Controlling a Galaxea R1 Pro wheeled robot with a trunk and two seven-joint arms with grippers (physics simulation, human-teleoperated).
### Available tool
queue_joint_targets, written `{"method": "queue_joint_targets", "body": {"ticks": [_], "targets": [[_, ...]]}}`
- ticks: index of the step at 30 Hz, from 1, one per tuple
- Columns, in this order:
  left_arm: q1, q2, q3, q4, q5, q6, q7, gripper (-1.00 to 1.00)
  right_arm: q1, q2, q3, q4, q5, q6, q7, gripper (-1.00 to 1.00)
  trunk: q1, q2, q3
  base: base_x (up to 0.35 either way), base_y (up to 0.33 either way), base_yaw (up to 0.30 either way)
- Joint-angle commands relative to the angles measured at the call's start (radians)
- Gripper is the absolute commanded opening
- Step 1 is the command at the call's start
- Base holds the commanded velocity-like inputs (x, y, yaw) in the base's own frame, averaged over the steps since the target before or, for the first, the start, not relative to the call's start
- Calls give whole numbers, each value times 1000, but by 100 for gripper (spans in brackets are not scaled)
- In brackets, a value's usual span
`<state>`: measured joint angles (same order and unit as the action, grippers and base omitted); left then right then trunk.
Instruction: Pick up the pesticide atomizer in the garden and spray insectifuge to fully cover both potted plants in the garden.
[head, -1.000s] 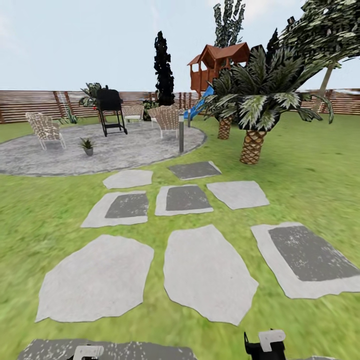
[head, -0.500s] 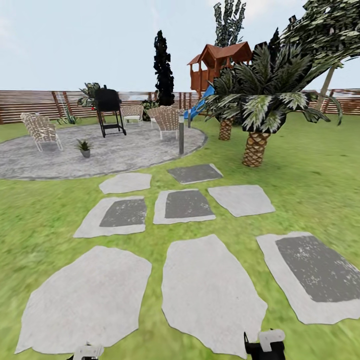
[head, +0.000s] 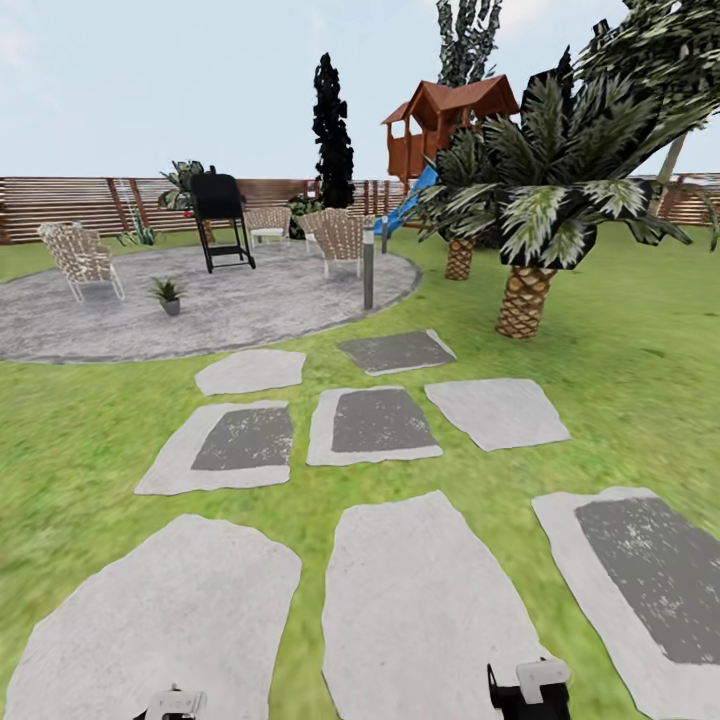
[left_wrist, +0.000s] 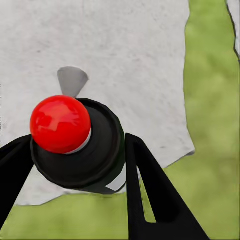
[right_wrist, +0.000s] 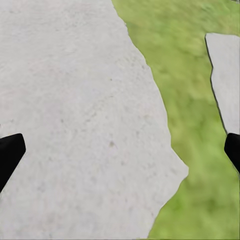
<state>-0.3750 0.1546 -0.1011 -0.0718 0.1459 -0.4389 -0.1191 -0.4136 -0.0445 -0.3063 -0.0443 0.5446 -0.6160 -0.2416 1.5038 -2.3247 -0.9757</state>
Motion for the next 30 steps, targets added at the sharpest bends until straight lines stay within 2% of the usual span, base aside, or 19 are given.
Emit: {"method": "queue_joint_targets", "body": {"ticks": [1, 11, 30], "targets": [[-1, 1, -8, 1, 11, -3, -4, -100, -1, 0, -4, 1, 11, -2, -7, 100, 0, 0, -1, 338, 0, 239], [-1, 3, -8, 1, 11, -3, -4, -100, -1, -1, -4, 1, 11, -2, -7, 100, 0, 0, -1, 338, 0, 239], [-1, 3, -8, 1, 11, -3, -4, -100, -1, -1, -5, 1, 12, -2, -7, 100, 0, 0, -1, 338, 0, 8]]}}
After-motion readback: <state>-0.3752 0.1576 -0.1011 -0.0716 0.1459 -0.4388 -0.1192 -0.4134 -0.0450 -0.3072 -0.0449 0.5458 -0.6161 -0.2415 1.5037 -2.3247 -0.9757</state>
